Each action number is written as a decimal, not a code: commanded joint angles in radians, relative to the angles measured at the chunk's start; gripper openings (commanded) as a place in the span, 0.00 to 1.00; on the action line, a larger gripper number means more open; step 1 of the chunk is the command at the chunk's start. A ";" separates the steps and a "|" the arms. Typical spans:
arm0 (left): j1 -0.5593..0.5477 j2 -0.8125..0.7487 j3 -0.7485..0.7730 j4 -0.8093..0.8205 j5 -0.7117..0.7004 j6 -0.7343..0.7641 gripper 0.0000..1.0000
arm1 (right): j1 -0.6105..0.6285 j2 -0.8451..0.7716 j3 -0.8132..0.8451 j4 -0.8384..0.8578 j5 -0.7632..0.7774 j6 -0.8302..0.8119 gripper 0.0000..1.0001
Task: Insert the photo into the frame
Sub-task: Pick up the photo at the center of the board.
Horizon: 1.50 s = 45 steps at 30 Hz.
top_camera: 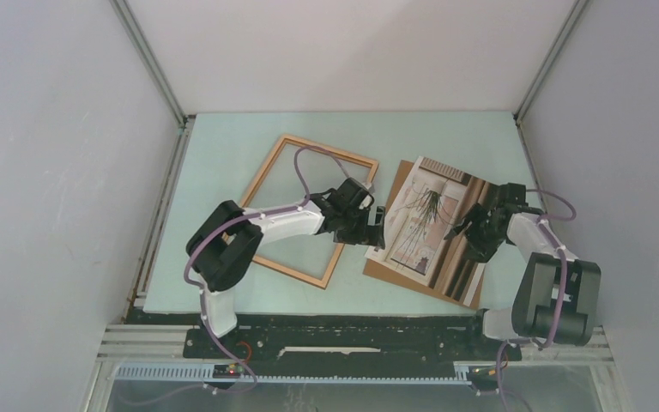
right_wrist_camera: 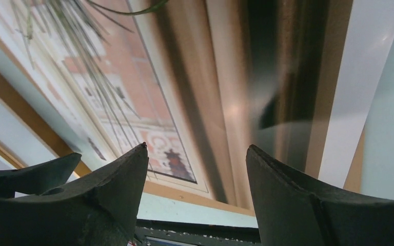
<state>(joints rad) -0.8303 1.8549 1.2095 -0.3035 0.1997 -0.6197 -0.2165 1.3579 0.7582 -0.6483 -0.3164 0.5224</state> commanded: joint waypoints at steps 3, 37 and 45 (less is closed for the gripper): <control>-0.019 0.069 0.093 -0.031 -0.080 -0.021 0.99 | -0.017 0.065 -0.032 0.080 0.016 -0.004 0.78; 0.001 -0.017 -0.004 0.222 0.239 -0.230 0.96 | -0.056 0.171 -0.077 0.176 -0.081 -0.020 0.75; 0.002 -0.039 -0.033 0.288 0.238 -0.276 0.94 | -0.056 0.167 -0.077 0.175 -0.079 -0.020 0.75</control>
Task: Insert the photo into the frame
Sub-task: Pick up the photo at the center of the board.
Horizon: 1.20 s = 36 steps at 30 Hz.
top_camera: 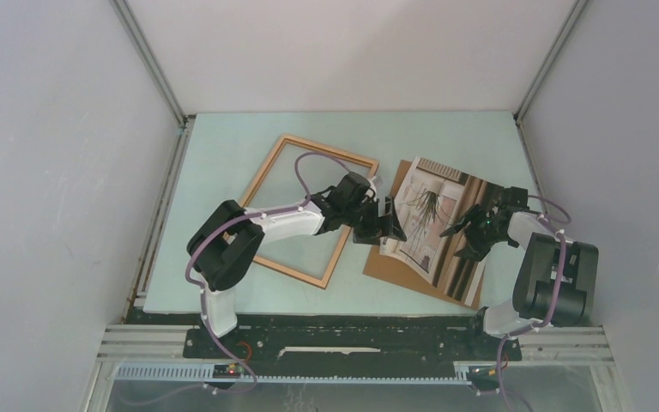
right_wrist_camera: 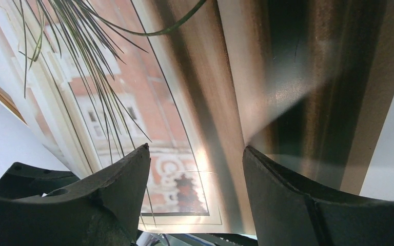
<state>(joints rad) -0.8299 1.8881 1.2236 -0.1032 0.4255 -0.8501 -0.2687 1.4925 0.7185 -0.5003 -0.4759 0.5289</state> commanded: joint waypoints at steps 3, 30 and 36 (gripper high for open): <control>0.001 -0.098 -0.082 0.154 -0.002 -0.088 0.93 | -0.003 0.031 -0.037 0.024 0.077 -0.031 0.75; 0.028 0.023 -0.061 0.171 -0.044 -0.139 0.69 | -0.001 0.022 -0.038 0.031 0.079 -0.040 0.75; 0.029 0.070 -0.009 0.143 -0.037 -0.112 0.45 | 0.000 0.021 -0.037 0.038 0.071 -0.047 0.70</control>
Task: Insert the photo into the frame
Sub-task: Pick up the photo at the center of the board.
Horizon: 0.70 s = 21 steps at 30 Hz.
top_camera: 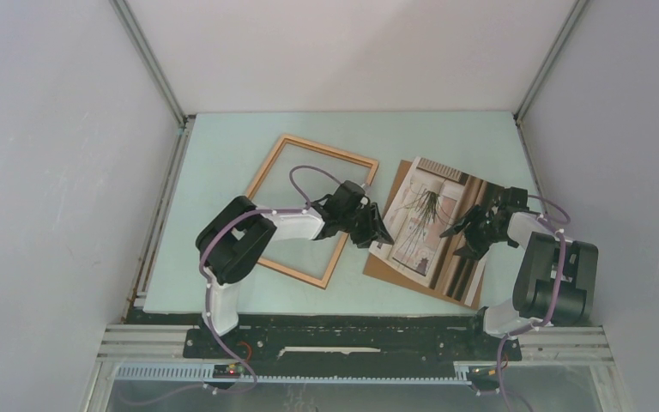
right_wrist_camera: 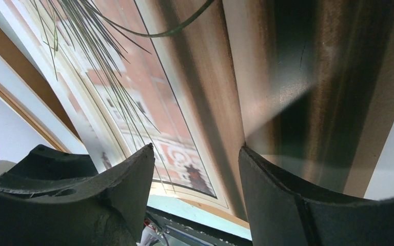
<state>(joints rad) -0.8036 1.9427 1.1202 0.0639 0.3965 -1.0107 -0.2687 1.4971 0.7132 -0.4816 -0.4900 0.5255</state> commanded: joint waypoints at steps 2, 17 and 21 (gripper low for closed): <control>0.003 0.021 0.099 -0.024 -0.009 0.055 0.37 | 0.003 0.017 -0.033 0.019 0.082 -0.046 0.68; 0.013 -0.029 0.267 -0.396 -0.121 0.333 0.00 | 0.101 -0.115 -0.032 -0.006 0.161 -0.077 0.65; 0.016 -0.092 0.374 -0.631 -0.215 0.485 0.00 | 0.182 -0.231 -0.003 -0.051 0.185 -0.079 0.69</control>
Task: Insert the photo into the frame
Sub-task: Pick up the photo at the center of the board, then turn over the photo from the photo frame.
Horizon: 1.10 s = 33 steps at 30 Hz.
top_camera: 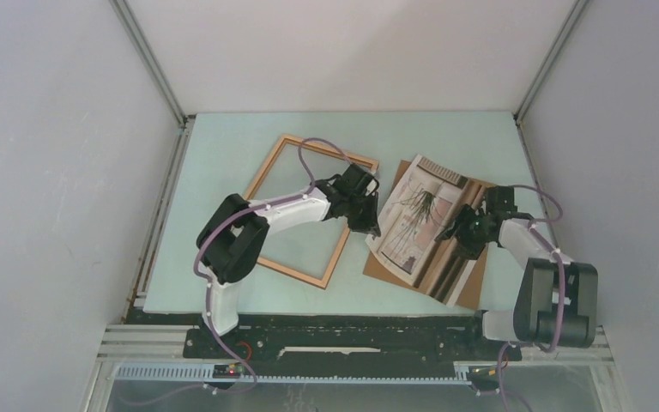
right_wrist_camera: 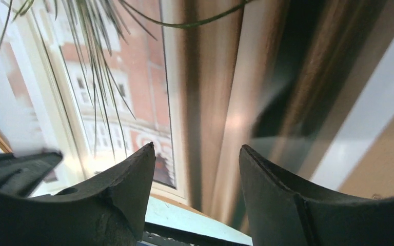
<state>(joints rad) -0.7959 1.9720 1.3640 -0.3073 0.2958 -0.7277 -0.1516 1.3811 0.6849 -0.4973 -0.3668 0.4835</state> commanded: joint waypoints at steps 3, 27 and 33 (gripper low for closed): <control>0.017 -0.167 0.217 -0.432 -0.222 0.301 0.00 | 0.142 -0.221 0.081 -0.087 0.109 -0.037 0.72; 0.161 -0.609 0.597 -0.822 -1.297 0.756 0.00 | 0.269 -0.243 0.174 -0.126 0.134 -0.026 0.70; 0.009 -0.726 0.300 -0.557 -1.183 0.951 0.00 | 0.271 -0.200 0.174 -0.115 0.118 -0.012 0.70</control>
<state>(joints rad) -0.6926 1.2976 1.8317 -1.0538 -0.9112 0.0528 0.1123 1.1572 0.8463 -0.6445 -0.2409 0.4702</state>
